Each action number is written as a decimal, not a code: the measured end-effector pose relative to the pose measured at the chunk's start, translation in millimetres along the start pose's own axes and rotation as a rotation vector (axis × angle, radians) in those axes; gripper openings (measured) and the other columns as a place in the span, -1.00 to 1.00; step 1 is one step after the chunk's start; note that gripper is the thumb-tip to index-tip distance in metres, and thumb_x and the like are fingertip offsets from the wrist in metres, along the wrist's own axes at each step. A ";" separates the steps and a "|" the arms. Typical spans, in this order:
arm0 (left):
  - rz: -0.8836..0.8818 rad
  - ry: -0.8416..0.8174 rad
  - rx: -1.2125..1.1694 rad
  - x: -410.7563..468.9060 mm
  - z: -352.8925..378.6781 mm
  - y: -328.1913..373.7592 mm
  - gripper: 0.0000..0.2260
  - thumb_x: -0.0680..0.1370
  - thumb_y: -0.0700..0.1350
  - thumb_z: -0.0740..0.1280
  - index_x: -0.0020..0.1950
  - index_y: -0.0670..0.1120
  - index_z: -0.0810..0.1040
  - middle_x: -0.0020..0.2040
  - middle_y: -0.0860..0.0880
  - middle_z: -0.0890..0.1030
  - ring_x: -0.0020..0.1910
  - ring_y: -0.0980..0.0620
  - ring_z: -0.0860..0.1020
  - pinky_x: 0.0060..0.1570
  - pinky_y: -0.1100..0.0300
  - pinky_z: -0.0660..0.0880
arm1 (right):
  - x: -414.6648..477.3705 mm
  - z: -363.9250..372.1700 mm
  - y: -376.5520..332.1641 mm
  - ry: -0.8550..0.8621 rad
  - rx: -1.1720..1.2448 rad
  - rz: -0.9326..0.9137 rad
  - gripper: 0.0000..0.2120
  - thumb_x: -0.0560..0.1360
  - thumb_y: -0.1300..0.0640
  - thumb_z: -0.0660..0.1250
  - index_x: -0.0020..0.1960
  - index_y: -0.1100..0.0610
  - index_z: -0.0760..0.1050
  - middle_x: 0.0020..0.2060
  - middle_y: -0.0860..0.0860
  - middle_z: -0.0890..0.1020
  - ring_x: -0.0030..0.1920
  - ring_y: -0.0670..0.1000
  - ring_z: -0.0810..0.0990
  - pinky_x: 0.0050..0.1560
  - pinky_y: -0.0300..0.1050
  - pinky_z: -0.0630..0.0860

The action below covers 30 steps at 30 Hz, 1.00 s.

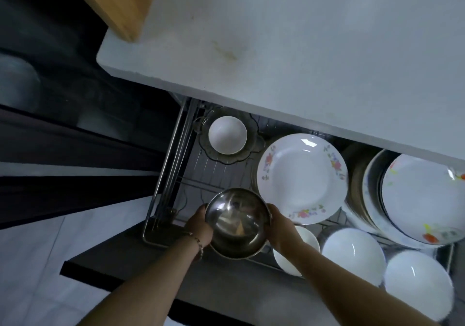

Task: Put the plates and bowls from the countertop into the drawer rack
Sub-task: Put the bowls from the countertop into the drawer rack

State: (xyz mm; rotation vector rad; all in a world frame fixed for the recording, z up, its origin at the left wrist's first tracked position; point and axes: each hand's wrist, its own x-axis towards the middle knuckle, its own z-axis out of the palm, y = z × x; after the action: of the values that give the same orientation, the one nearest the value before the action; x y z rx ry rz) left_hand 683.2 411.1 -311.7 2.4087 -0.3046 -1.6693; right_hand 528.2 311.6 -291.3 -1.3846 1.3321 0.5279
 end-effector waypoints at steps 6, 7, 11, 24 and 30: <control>0.036 0.155 0.305 6.8 9.4 -0.1 -0.59 0.58 -0.19 0.22 0.43 -0.02 0.27 0.25 -0.18 0.45 0.09 -0.12 0.57 -0.13 0.24 0.52 | 13.6 6.1 5.8 0.124 -0.301 -0.073 -0.69 0.58 0.10 0.08 0.30 -0.03 0.36 0.12 0.09 0.58 0.16 0.15 0.54 0.17 -0.01 0.48; 0.068 0.170 0.341 4.0 7.7 3.2 -0.56 0.59 -0.19 0.21 0.46 0.00 0.25 0.27 -0.18 0.40 0.11 -0.12 0.55 -0.07 0.22 0.50 | 13.0 4.7 5.9 0.138 -0.358 -0.074 -0.68 0.57 0.10 0.08 0.31 -0.03 0.35 0.11 0.10 0.56 0.16 0.17 0.54 0.14 -0.01 0.47; 0.175 0.194 0.312 -3.2 2.8 5.2 -0.59 0.60 -0.23 0.16 0.44 -0.03 0.27 0.19 -0.17 0.50 0.11 -0.10 0.56 0.03 0.16 0.53 | 13.0 4.6 8.4 0.160 -0.369 -0.087 -0.70 0.59 0.01 0.06 0.30 -0.07 0.36 0.08 0.07 0.57 0.12 0.15 0.56 0.11 -0.04 0.47; 0.122 0.066 0.369 -9.5 -18.0 24.2 -0.56 0.59 -0.19 0.18 0.46 -0.06 0.18 -0.18 -0.06 0.54 -0.38 0.09 0.46 -0.52 0.35 0.30 | 9.7 -13.2 -12.7 0.111 -0.555 -0.115 -0.68 0.58 0.08 0.17 0.32 0.05 0.37 0.14 0.08 0.59 0.16 0.14 0.58 0.15 0.01 0.51; 0.478 0.257 0.244 -66.8 -58.5 102.5 -0.75 0.60 -0.16 0.18 0.26 -0.10 0.48 0.09 -0.09 0.64 0.03 -0.09 0.64 -0.10 0.15 0.59 | -37.1 -71.7 -88.5 0.017 -0.582 -0.203 -0.65 0.56 0.09 0.22 0.34 0.09 0.40 0.25 0.05 0.56 0.23 0.07 0.55 0.27 -0.06 0.46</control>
State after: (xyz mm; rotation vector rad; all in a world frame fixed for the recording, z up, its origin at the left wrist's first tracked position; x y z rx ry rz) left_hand 709.2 333.7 -203.4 2.4158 -0.9969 -1.1566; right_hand 572.4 244.0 -202.7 -1.9754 1.0717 0.8046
